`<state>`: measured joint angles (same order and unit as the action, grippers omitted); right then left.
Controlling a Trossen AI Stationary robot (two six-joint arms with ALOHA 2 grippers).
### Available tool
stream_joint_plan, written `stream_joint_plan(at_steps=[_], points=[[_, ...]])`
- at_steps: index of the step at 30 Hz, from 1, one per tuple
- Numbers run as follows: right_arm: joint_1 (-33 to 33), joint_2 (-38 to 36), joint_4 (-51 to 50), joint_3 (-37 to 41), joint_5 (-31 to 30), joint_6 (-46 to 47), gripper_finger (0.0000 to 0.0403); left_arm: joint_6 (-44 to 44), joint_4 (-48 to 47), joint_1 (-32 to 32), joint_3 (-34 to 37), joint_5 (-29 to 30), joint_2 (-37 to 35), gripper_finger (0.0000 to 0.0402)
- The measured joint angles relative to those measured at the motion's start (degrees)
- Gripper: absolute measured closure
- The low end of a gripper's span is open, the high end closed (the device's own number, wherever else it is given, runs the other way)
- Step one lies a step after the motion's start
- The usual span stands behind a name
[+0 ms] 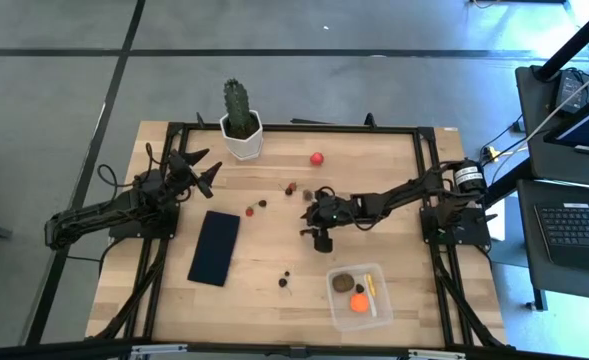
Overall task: Pick and placing Produce into tupperware
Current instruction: Put the top blueberry into the transparent bin
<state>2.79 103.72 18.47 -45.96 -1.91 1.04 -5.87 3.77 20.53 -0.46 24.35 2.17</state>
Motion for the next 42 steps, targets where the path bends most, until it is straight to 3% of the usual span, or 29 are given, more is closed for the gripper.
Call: stream_joint_plan(at_steps=[4, 15, 31, 42], points=[[0.0, 0.0, 5.14, 2.03, 0.02, 0.16, 0.0191, 0.0, 0.0, 0.01, 0.0, 0.0, 0.0, 0.0104], [0.13, 0.41, 6.54, 2.35, 0.02, 1.75, 0.0191, 0.0, 0.0, 0.0, -0.01, 0.01, 0.0, 0.0104], [1.55, 8.18, 12.23, 2.26, -0.17, 2.92, 0.0194, 0.02, 0.0, 0.01, 0.0, 0.01, 0.01, 0.0104], [1.46, 8.24, 11.09, 2.15, -0.39, 3.01, 0.0293, 0.02, 0.0, 0.02, -0.01, -0.01, 0.0, 0.0104]])
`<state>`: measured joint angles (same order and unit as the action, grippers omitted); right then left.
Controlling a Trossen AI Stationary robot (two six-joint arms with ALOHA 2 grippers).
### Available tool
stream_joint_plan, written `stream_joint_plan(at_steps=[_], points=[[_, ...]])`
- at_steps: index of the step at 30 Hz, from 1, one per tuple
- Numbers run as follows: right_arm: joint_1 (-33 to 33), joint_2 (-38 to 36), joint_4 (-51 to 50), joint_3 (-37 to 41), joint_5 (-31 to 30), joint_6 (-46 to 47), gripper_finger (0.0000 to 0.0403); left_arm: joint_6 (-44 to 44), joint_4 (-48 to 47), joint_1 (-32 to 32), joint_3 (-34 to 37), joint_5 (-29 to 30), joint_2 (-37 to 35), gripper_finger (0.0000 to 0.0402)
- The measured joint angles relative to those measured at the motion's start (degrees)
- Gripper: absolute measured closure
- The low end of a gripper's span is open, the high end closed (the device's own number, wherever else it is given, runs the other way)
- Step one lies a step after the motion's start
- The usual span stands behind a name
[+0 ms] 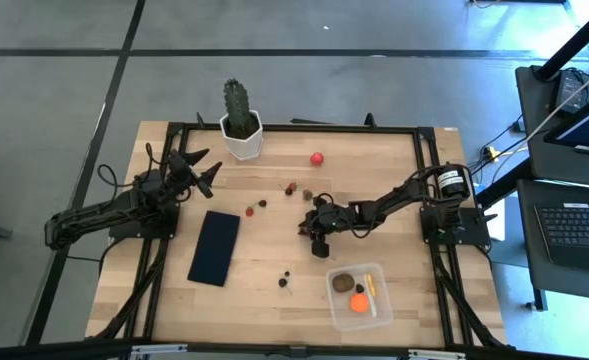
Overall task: Pick and placing Produce into tupperware
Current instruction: Put the top blueberry into the transparent bin
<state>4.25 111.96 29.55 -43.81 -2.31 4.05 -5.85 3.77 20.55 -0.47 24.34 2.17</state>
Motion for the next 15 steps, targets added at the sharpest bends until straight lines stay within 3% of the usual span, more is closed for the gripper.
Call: stream_joint_plan(at_steps=[6, 11, 15], points=[[0.02, -0.1, -0.04, 0.03, 0.19, 0.17, 0.0356, 0.0, -0.01, -0.01, 0.01, 0.01, 0.01, 0.0104], [0.08, -2.41, -1.82, -0.35, 0.9, 0.13, 0.036, 0.01, 0.0, -0.01, 0.01, 0.02, 0.01, 0.0104], [0.16, -8.77, -3.67, -1.34, 1.66, 1.84, 0.0357, 0.4, 0.0, -0.02, 0.0, 0.0, 0.0, 0.0104]])
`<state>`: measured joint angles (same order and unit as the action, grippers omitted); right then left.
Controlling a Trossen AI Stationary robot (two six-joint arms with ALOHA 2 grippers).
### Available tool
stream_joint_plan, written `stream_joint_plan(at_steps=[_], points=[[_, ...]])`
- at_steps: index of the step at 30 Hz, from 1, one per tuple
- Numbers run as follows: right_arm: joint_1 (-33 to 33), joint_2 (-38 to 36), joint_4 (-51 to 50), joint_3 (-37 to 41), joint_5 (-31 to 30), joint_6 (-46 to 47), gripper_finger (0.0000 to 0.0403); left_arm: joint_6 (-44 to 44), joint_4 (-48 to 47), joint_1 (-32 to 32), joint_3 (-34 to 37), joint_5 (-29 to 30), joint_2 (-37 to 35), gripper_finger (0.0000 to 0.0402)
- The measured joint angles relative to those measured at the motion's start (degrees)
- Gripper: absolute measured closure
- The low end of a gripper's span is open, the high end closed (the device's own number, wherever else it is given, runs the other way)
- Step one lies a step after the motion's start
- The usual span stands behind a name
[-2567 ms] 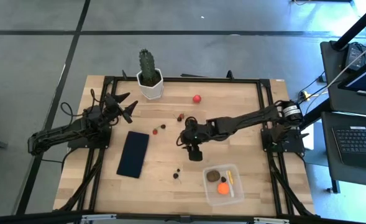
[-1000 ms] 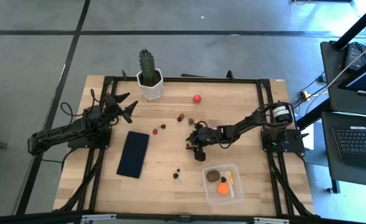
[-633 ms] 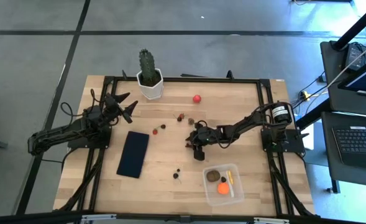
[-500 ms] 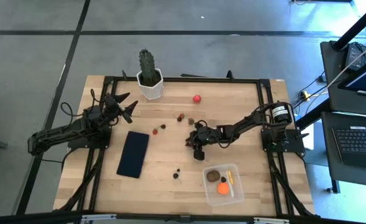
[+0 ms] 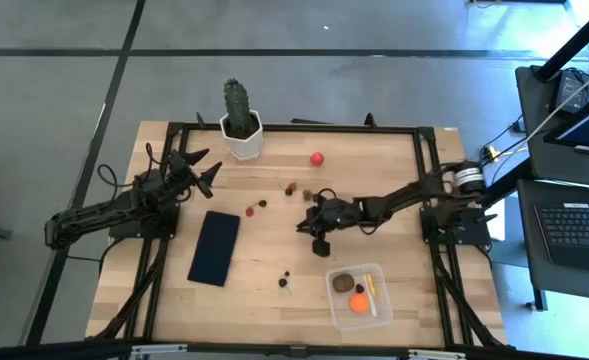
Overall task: Pick and placing Produce into tupperware
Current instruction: Put the top blueberry into the transparent bin
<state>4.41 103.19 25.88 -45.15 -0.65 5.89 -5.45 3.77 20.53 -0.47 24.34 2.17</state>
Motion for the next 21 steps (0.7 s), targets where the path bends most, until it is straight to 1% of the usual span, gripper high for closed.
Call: stream_joint_plan(at_steps=[2, 4, 7, 9, 13, 17, 19, 21], points=[[0.44, -3.86, -3.78, -0.83, 1.11, 1.7, 0.0353, 0.02, -0.02, 0.01, 0.01, 0.01, 0.01, 0.0104], [1.55, -7.88, -9.96, -2.7, 2.01, 3.96, 0.0353, 0.02, -0.02, 0.02, 0.02, 0.0, 0.02, 0.0104], [4.03, -13.68, -24.47, -7.28, 2.27, 9.64, 0.0358, 0.02, -0.02, 0.02, 0.01, 0.02, 0.02, 0.0104], [6.17, -15.51, -34.46, -10.65, 2.15, 15.72, 0.0358, 0.02, -0.01, 0.02, 0.0, 0.01, 0.02, 0.0104], [11.93, -15.95, -49.18, -17.98, 1.92, 29.59, 0.0358, 0.04, -0.02, 0.0, 0.0, 0.02, 0.02, 0.0104], [17.9, -13.12, -63.0, -23.52, 2.06, 43.49, 0.0358, 0.03, -0.01, 0.01, 0.0, 0.03, 0.08, 0.0104], [20.57, -11.99, -67.55, -25.01, 1.97, 50.96, 0.0358, 0.04, -0.02, 0.0, 0.01, 0.04, 0.11, 0.0104], [22.83, -10.92, -69.82, -25.08, 1.96, 58.78, 0.0358, 0.04, 0.0, 0.02, 0.0, 0.04, 0.11, 0.0104]])
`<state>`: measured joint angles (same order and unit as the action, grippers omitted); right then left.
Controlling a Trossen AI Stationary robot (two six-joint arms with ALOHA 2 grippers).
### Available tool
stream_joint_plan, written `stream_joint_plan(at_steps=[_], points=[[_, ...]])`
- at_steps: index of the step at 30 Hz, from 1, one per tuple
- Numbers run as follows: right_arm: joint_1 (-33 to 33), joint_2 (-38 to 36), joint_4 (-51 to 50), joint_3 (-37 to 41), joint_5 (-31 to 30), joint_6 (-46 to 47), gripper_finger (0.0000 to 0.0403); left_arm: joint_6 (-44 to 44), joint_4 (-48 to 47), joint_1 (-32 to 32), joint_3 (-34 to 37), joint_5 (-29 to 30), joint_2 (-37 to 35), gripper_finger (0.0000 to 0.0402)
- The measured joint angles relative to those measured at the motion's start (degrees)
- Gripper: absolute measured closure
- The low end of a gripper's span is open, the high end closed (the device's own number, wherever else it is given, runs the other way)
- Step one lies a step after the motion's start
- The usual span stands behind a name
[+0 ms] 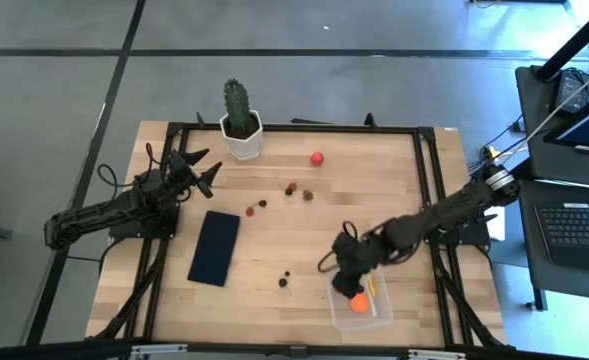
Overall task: Pick and placing Produce into tupperware
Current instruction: Put the top blueberry into the transparent bin, then put the strawberry into the transparent bin
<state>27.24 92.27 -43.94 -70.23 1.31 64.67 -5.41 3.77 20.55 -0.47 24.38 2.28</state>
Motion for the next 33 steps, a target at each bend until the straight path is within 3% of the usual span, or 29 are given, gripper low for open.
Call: stream_joint_plan(at_steps=[4, 9, 17, 33], points=[[4.02, 3.98, -1.85, 1.01, 0.48, 13.05, 0.0358, -0.04, 0.0, 0.0, 0.0, 0.0, 0.0, 0.0104], [6.76, 9.73, -1.82, 1.28, 3.61, 19.04, 0.0357, -0.04, 0.0, -0.02, 0.0, 0.0, 0.0, 0.0104], [7.2, 12.3, -1.16, 1.28, 4.27, 18.94, 0.0353, -0.09, 0.0, 0.0, 0.02, -0.02, 0.0, 0.0104], [7.19, 12.3, -0.66, 1.28, 4.21, 15.75, 0.0274, -0.22, -0.02, 0.0, 0.01, -0.02, 0.0, 0.0104]])
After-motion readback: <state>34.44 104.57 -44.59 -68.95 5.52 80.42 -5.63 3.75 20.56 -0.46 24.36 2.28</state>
